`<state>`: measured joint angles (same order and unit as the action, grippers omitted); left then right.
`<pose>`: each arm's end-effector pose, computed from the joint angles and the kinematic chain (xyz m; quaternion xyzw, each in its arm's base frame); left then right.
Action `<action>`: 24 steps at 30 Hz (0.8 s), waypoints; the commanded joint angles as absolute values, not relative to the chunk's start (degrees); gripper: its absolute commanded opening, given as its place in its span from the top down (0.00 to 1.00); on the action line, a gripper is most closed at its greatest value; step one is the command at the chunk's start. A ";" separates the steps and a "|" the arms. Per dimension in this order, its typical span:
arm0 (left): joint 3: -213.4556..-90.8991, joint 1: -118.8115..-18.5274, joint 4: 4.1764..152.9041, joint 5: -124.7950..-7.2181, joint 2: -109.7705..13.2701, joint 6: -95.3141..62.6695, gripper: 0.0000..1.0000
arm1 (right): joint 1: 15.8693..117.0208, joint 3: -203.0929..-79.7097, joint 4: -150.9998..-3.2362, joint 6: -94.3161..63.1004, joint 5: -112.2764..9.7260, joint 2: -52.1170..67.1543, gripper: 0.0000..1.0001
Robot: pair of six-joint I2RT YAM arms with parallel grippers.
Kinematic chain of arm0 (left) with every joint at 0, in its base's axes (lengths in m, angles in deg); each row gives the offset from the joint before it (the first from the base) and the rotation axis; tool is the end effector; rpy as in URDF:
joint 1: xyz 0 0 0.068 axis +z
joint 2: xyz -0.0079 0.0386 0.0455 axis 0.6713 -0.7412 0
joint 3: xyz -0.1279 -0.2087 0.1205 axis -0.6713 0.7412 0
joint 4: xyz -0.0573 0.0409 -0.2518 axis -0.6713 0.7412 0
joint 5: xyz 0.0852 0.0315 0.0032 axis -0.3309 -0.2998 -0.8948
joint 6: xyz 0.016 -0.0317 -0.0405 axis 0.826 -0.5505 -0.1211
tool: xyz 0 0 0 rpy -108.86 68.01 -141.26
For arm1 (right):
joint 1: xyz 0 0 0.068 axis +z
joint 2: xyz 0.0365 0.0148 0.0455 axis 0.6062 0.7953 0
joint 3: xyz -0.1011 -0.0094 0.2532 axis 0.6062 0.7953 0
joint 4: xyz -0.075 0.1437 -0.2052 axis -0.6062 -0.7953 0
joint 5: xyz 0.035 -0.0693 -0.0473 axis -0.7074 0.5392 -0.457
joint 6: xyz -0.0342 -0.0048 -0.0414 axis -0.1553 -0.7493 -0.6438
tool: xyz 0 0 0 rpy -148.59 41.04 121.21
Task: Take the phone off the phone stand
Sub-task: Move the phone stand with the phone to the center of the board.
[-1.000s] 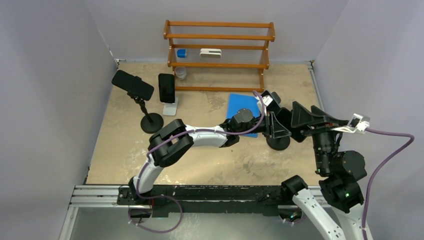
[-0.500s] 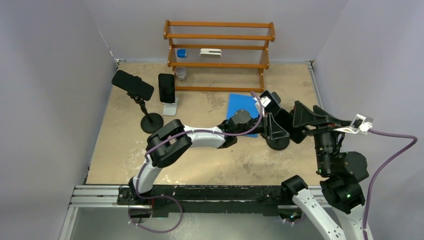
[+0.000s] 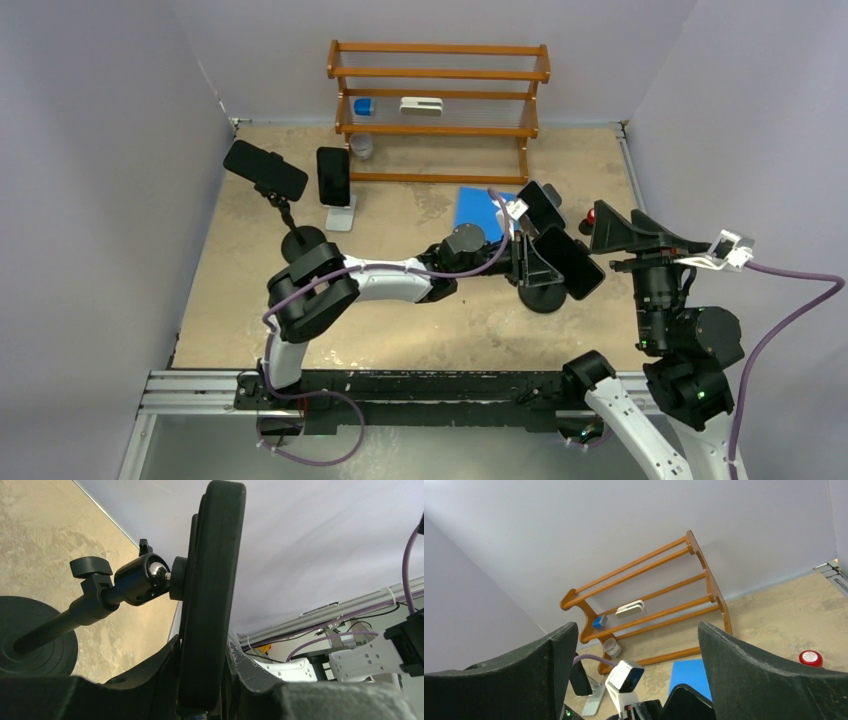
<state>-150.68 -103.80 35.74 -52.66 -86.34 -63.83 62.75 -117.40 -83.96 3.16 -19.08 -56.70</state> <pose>0.2036 -0.4046 0.2370 0.1500 0.6787 -0.6789 0.2366 0.0325 -0.0009 0.4279 0.1823 0.5079 0.2596 0.8009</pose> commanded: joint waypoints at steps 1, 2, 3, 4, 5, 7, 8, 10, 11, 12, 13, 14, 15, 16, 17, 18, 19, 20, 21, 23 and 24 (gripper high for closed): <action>-148.74 -104.13 29.18 -50.70 -79.19 -64.38 1.00 | 63.60 -120.70 -81.38 2.48 -18.56 -59.69 0.10; -147.91 -104.13 29.14 -50.90 -78.59 -64.29 1.00 | 63.60 -120.70 -81.27 2.58 -18.79 -59.47 0.10; -146.92 -104.13 29.14 -51.15 -77.90 -64.11 1.00 | 63.60 -120.70 -81.21 2.60 -19.01 -59.42 0.10; -145.86 -104.13 29.06 -51.48 -77.15 -63.74 1.00 | 63.62 -120.62 -81.18 2.77 -19.19 -59.30 0.10; -144.91 -104.13 29.14 -51.91 -76.29 -63.34 1.00 | 63.64 -120.55 -81.18 2.94 -19.46 -59.24 0.10; -142.79 -104.15 29.65 -52.74 -74.38 -62.27 1.00 | 63.61 -120.23 -81.10 3.13 -19.79 -58.98 0.10; -141.63 -104.15 30.15 -53.19 -73.34 -61.73 1.00 | 63.64 -120.11 -81.02 3.25 -20.08 -58.79 0.10; -140.10 -104.13 31.47 -53.99 -71.30 -60.57 1.00 | 63.64 -119.93 -80.95 3.45 -20.55 -58.34 0.10; -139.52 -104.13 32.35 -54.31 -69.98 -60.07 1.00 | 63.61 -119.91 -80.92 3.62 -20.91 -58.03 0.10; -138.92 -104.18 33.18 -54.58 -68.98 -59.58 1.00 | 63.62 -119.84 -80.77 3.67 -21.28 -57.80 0.10; -138.39 -104.14 34.25 -54.79 -67.88 -59.29 1.00 | 63.60 -119.82 -80.54 3.75 -21.76 -57.52 0.10; -137.72 -104.13 35.19 -55.03 -66.80 -59.10 1.00 | 63.62 -119.90 -80.38 3.77 -22.43 -57.29 0.10; -136.94 -104.13 36.09 -55.33 -65.59 -58.94 1.00 | 63.60 -119.91 -80.14 3.74 -22.81 -57.03 0.10; -136.04 -104.13 36.90 -55.70 -64.36 -59.08 1.00 | 63.61 -119.98 -80.01 3.76 -23.20 -56.71 0.10; -135.08 -104.13 37.51 -56.05 -63.17 -59.12 1.00 | 63.62 -120.00 -79.85 3.72 -23.67 -56.43 0.10; -134.09 -104.13 38.10 -56.31 -61.82 -59.10 1.00 | 63.60 -119.92 -79.53 3.76 -24.12 -56.08 0.10; -132.86 -104.13 38.72 -56.98 -60.54 -59.01 1.00 | 63.60 -119.79 -79.20 3.71 -24.68 -55.85 0.10; -131.81 -104.13 39.43 -57.70 -59.05 -58.91 1.00 | 63.60 -119.63 -78.82 3.76 -25.23 -55.53 0.10; -130.73 -104.14 40.70 -58.42 -57.58 -58.62 1.00 | 63.60 -119.50 -78.47 3.76 -25.97 -55.08 0.10; -128.82 -104.05 42.57 -60.52 -54.74 -57.21 1.00 | 63.60 -119.30 -77.92 3.75 -27.48 -54.14 0.10; -128.00 -104.05 43.91 -61.67 -53.56 -56.60 1.00 | 63.61 -119.22 -77.73 3.72 -28.26 -53.54 0.10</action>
